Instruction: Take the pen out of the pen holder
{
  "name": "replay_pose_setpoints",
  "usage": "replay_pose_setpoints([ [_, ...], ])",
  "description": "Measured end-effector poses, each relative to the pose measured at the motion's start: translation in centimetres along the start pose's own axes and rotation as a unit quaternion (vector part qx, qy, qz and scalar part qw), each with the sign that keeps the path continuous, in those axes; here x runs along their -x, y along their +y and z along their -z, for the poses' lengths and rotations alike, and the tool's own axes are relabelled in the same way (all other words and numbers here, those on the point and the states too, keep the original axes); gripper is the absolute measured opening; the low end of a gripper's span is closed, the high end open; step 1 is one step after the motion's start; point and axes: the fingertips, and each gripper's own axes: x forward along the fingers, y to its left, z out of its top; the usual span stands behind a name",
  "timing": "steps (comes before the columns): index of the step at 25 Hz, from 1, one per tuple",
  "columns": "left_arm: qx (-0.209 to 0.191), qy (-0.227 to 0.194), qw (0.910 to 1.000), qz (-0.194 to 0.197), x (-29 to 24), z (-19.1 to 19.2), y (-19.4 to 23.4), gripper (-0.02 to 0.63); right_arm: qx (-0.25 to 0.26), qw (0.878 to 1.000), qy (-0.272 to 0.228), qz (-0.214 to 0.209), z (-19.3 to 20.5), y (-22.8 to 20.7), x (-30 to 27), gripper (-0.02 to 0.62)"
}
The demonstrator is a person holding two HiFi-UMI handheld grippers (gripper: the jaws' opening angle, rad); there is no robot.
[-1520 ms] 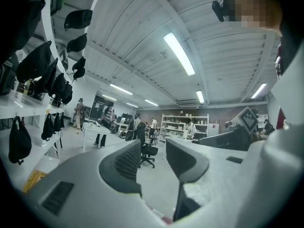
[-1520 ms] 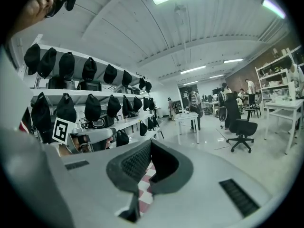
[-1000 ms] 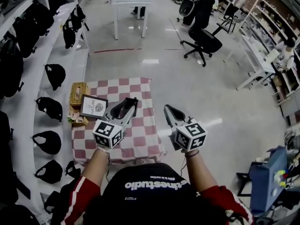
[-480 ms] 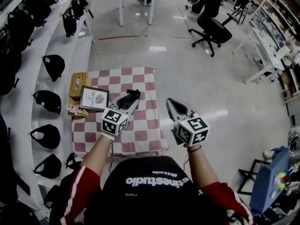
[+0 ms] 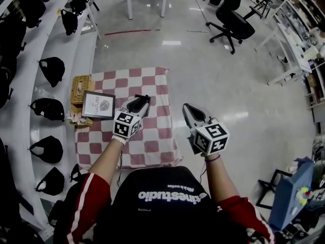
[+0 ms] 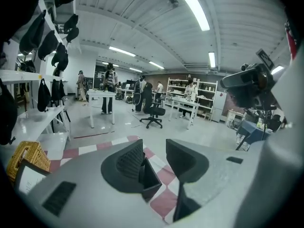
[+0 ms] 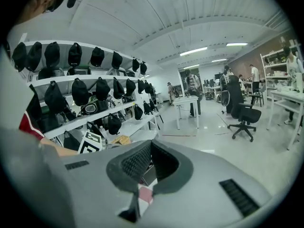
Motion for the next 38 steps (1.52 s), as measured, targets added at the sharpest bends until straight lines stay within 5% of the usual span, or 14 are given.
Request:
replay_pose_setpoints([
  [21, 0.042, 0.088, 0.9938, -0.053, -7.2, 5.7, 2.7, 0.153, -0.030, 0.999, 0.037, 0.024, 2.6, -4.4, -1.2, 0.005],
  [30, 0.017, 0.117, 0.9899, -0.079, -7.9, 6.4, 3.3, 0.149, -0.038, 0.998, 0.040, 0.027, 3.1, -5.2, -1.2, 0.005],
  [32, -0.003, 0.123, 0.9888, -0.084, -7.9, 6.5, 3.2, 0.073, -0.038, 0.998, 0.041, 0.027, 3.2, -5.3, -1.2, 0.005],
  [38, -0.019, 0.122, 0.9893, -0.077, -7.7, 6.3, 2.6, 0.067, -0.038, 0.998, 0.042, 0.026, 3.5, -5.4, -0.7, 0.005],
])
